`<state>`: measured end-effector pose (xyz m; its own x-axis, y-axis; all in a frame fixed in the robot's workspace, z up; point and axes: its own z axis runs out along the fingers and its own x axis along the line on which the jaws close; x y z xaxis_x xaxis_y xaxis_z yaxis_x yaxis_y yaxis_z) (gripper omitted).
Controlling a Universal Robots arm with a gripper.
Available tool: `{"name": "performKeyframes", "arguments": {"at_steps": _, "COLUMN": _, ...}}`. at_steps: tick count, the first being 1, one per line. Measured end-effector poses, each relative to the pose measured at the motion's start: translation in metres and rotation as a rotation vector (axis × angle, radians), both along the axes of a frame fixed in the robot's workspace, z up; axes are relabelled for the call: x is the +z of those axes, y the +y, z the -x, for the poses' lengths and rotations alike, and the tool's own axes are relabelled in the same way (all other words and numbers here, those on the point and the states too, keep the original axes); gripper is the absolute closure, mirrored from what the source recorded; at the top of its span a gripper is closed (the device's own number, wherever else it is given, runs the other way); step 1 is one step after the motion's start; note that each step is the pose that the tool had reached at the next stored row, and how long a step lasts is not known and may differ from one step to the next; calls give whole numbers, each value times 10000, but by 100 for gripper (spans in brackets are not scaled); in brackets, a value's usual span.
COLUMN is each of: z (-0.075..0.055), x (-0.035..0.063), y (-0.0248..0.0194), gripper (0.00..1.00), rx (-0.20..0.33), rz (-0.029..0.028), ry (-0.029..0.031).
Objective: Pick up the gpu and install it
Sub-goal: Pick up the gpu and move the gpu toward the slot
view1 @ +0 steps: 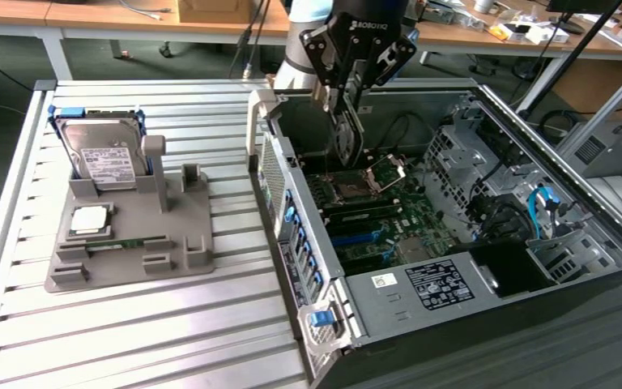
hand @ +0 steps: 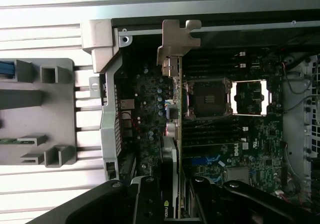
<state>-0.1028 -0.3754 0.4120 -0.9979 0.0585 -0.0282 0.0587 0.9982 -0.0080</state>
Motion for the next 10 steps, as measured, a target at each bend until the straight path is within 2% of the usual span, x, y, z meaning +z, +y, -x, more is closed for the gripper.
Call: {"name": "performKeyframes", "arguments": {"at_steps": 10, "z": -36, "x": -10, "y": 0, "gripper": 73, "rx": 0, "rz": 0, "ry": 0}}
